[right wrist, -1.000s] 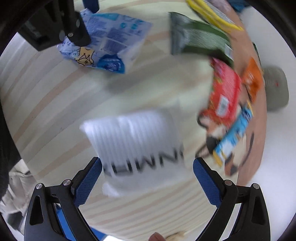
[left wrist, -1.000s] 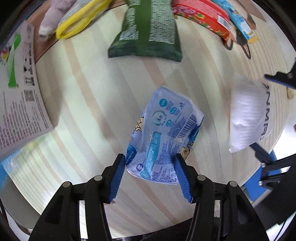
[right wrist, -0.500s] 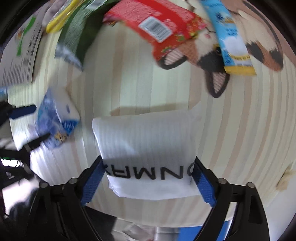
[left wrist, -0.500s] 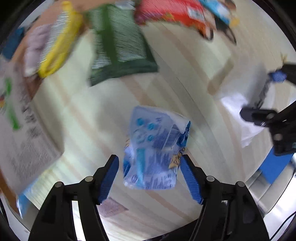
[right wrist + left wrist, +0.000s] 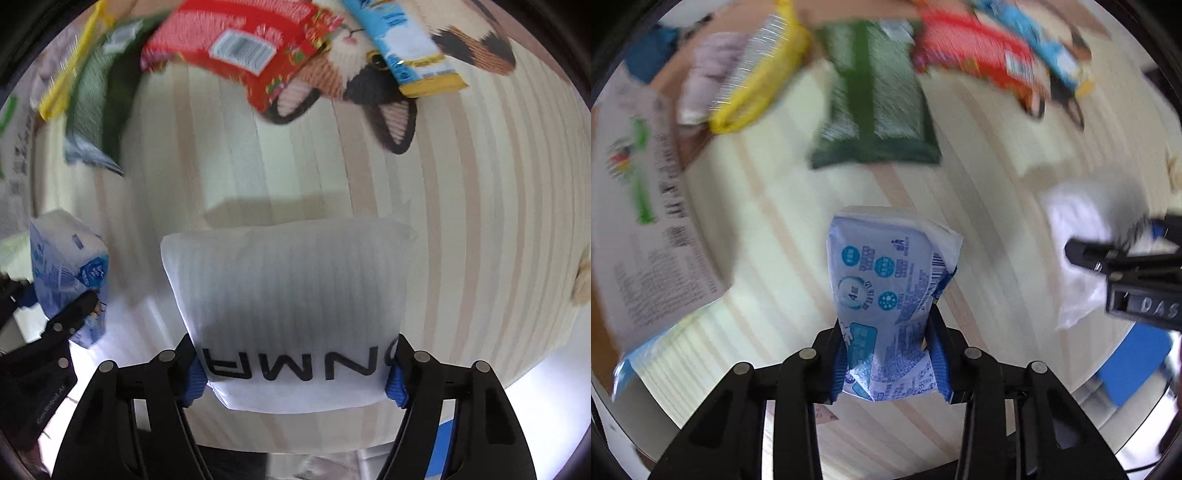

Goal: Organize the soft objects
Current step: 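Lift both packs and carry them toward the cardboard box, then lower both packs into the box and open both tools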

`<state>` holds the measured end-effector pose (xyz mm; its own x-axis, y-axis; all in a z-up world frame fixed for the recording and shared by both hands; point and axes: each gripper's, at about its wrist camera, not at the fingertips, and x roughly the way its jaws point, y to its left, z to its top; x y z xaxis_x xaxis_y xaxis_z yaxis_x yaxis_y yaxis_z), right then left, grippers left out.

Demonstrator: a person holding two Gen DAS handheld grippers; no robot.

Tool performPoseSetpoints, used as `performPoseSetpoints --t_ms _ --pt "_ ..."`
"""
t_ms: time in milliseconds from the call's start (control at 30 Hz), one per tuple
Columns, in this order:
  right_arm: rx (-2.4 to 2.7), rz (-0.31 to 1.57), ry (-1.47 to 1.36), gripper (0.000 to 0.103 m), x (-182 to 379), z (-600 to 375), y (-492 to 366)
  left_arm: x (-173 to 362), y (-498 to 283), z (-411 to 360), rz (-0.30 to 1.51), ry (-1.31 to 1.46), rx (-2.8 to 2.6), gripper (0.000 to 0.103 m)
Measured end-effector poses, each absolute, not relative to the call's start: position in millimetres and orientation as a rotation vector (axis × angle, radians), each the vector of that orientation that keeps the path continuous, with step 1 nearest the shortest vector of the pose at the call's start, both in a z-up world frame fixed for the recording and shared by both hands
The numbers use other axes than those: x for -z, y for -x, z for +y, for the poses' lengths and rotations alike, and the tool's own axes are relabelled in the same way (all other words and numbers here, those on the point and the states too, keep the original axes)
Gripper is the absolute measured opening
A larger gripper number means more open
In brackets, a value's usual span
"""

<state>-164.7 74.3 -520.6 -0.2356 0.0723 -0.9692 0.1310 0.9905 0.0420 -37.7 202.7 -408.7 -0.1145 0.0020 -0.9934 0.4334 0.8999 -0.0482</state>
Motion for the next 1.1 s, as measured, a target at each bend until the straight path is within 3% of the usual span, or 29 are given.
performPoseSetpoints --t_ms 300,433,567,767,967,1100 --pt "-0.100 1.650 -0.284 0.075 406 123 189 286 81 406 1.482 -0.015 0.253 0.035" --pt "-0.201 1.558 -0.279 0.075 347 180 148 245 93 504 1.433 0.037 0.179 0.035" --pt "-0.274 1.506 -0.291 0.075 328 250 75 236 105 618 1.453 0.084 0.109 0.035" --pt "-0.254 1.549 -0.242 0.075 352 365 7 265 99 761 1.550 0.233 0.041 0.035" --pt "-0.210 1.629 -0.125 0.075 387 450 -37 304 97 847 1.670 0.343 0.052 0.035" --pt "-0.165 1.668 -0.068 0.075 421 476 -63 314 94 858 1.755 0.389 0.085 0.035"
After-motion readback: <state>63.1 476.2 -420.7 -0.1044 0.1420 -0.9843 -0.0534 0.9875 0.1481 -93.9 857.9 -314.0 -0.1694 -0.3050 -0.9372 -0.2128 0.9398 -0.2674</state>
